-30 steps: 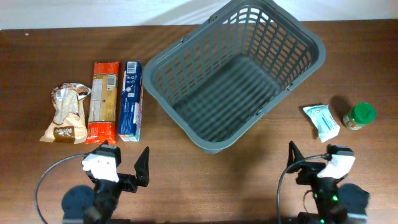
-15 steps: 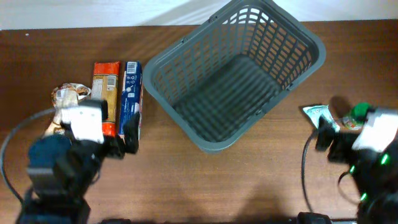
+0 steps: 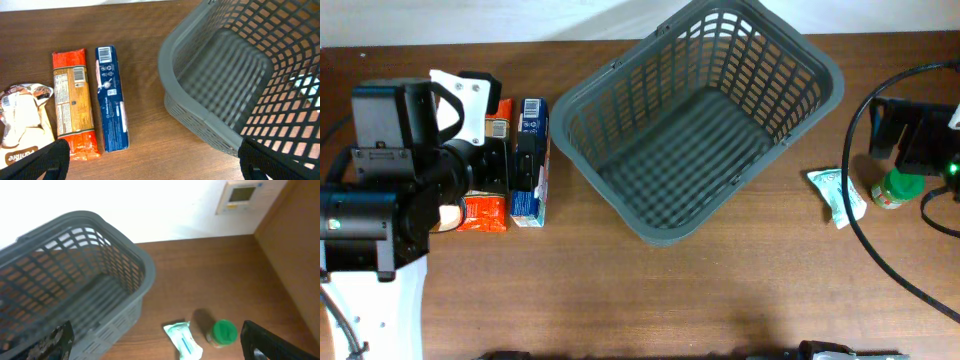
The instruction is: Pack container
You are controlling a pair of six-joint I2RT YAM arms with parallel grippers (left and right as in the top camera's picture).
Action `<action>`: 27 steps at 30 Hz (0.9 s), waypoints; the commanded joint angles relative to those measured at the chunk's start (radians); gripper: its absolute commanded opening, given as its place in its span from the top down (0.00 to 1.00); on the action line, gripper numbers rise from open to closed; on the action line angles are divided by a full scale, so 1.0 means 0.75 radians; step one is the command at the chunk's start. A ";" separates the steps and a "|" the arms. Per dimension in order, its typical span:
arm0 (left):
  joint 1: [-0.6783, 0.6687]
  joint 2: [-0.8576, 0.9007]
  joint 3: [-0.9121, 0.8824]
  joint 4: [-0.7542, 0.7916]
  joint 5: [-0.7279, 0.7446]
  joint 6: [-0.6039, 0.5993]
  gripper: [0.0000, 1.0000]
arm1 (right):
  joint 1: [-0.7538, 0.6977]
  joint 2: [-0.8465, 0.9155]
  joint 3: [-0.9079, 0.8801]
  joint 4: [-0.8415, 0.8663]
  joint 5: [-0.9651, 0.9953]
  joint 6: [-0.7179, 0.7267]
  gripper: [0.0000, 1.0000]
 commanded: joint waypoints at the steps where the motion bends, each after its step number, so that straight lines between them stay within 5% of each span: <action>1: -0.001 -0.011 0.057 -0.038 0.098 0.011 0.01 | -0.010 0.008 0.035 -0.009 -0.138 0.002 0.01; 5: -0.001 -0.022 0.057 -0.059 0.280 0.012 0.02 | -0.010 0.016 0.035 0.013 -0.312 0.001 0.01; 6: -0.001 -0.022 0.057 -0.059 0.306 0.012 0.25 | -0.010 0.021 0.035 0.019 -0.339 0.001 0.04; 7: -0.001 -0.022 0.057 -0.066 0.339 0.012 0.57 | -0.010 0.030 0.035 0.024 -0.370 0.001 0.19; 11: -0.035 -0.022 0.057 -0.122 0.360 0.031 0.95 | -0.010 0.071 0.035 0.020 -0.400 0.053 0.46; 14: -0.135 -0.028 0.057 -0.179 0.248 0.048 0.98 | -0.010 0.125 0.036 -0.011 -0.399 0.097 0.71; 16: -0.259 -0.031 0.057 -0.233 -0.009 0.047 0.98 | -0.010 0.179 0.036 -0.046 -0.399 0.179 0.81; 19: -0.401 -0.031 0.057 -0.271 -0.144 0.046 0.98 | -0.010 0.221 0.036 -0.063 -0.400 0.243 0.96; 27: -0.678 -0.031 0.057 -0.283 -0.314 0.041 0.98 | 0.061 0.279 0.036 -0.062 -0.349 0.390 0.96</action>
